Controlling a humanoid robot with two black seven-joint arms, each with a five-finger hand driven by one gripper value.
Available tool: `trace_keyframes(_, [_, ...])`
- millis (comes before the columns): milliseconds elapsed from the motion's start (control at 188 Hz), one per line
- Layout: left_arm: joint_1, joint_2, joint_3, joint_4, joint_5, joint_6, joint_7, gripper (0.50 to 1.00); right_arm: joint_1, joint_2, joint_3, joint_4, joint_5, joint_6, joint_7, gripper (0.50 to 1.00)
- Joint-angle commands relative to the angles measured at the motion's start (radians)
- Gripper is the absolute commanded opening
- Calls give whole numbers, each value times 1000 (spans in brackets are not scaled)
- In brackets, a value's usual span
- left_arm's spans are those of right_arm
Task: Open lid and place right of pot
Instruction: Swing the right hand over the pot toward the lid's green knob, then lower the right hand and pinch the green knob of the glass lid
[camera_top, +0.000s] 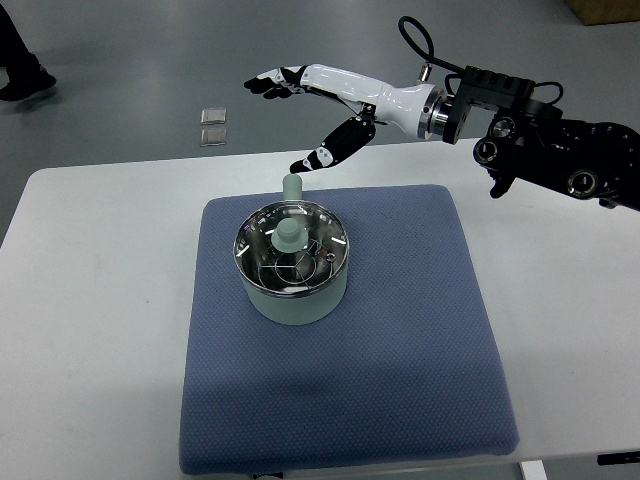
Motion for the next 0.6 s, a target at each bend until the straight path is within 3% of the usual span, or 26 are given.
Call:
trace_keyframes(0, [2,0,0,0,0,0,0,1000,79,9,-114,9,-18,-12,2,901])
trace_keyframes(367, [1,0,0,0,0,0,0,1000,200,88,-322,32,-211,-86,-6,897])
trace_keyframes(596, [0,0,0,0,0,0,0,1000,242,98,-396,32,-223,-87,-7,897])
